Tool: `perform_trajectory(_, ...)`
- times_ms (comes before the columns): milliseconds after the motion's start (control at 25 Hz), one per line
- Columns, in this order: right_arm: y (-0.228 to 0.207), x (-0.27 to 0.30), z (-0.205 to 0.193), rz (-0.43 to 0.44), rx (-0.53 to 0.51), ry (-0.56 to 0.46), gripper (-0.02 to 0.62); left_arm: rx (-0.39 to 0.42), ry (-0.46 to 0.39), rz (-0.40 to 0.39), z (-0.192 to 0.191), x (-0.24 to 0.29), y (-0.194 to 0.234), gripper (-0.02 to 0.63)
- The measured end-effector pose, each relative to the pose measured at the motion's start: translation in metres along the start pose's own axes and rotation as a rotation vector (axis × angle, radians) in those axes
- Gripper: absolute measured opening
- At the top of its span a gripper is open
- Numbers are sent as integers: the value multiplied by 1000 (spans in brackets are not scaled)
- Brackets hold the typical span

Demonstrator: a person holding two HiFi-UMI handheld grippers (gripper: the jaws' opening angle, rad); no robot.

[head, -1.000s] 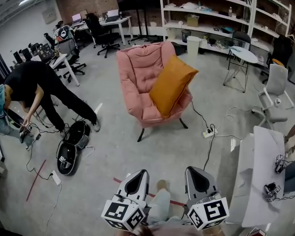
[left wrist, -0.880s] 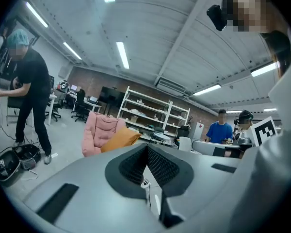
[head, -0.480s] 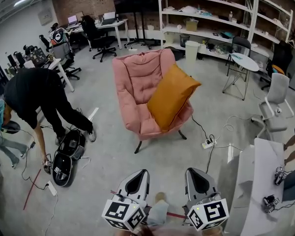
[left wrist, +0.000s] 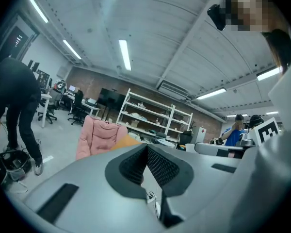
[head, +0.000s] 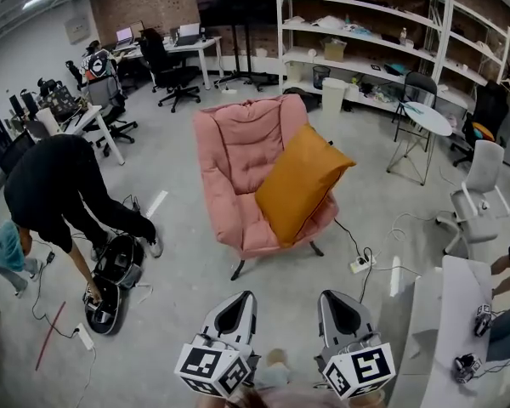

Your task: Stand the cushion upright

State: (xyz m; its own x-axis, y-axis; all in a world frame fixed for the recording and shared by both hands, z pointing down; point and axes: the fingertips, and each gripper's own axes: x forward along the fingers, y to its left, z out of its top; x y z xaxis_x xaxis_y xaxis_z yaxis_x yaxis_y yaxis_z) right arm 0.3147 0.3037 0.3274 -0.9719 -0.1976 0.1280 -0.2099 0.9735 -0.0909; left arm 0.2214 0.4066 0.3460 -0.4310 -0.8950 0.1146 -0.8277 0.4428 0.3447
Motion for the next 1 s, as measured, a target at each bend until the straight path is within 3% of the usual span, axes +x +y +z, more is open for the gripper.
perform_trajectory(480, -16, 41, 7, 8, -16, -17, 15, -1, -17, -1, 11, 43, 21, -11)
perform_trajectory(1000, -79, 89, 10, -43, 30, -41, 15, 13, 16, -29, 12, 124, 23, -11)
